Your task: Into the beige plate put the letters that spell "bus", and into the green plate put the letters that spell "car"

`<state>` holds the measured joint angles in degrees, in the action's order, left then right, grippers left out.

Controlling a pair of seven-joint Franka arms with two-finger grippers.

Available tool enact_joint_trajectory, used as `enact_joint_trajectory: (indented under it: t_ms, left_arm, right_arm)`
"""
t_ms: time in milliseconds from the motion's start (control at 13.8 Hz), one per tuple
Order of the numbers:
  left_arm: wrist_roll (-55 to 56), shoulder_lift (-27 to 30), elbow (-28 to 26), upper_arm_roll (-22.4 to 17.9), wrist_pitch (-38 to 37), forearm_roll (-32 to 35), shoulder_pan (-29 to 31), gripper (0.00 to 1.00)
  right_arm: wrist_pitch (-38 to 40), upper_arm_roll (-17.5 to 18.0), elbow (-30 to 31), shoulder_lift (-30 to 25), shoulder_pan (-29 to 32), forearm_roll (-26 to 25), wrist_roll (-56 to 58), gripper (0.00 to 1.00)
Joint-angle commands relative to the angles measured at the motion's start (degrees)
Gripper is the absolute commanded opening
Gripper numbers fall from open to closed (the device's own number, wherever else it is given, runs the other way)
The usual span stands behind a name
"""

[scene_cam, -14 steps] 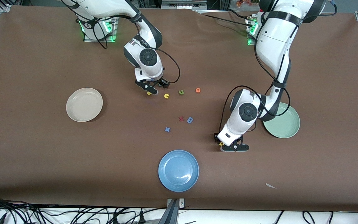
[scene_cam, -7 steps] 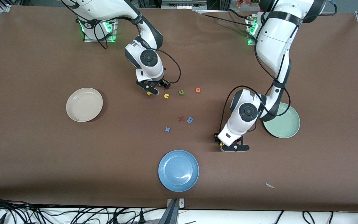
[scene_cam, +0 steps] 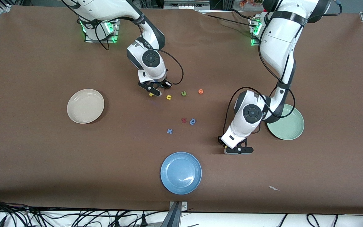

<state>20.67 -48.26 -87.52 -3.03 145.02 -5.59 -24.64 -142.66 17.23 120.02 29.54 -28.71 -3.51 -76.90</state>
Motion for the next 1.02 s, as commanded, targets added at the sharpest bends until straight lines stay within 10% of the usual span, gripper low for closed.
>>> enact_joint_trajectory:
  t_ms: [0, 363, 943]
  left_arm:
    - [-0.7, 0.0, 0.5, -0.6, -0.4, 1.1, -0.2, 0.19]
    - [-0.8, 2.9, 0.2, -1.1, -4.0, 1.4, 0.2, 0.19]
    - [-14.5, 13.1, -4.0, -1.1, -17.3, 1.6, 6.7, 0.21]
  right_arm:
    - [-0.3, 0.0, 0.5, 0.3, -0.5, 0.3, -1.1, 0.26]
    - [2.6, -0.2, -0.7, -1.3, -0.4, 0.3, -0.3, 0.13]
    - [35.3, -6.0, -19.1, -3.3, 2.4, 0.4, 13.7, 0.14]
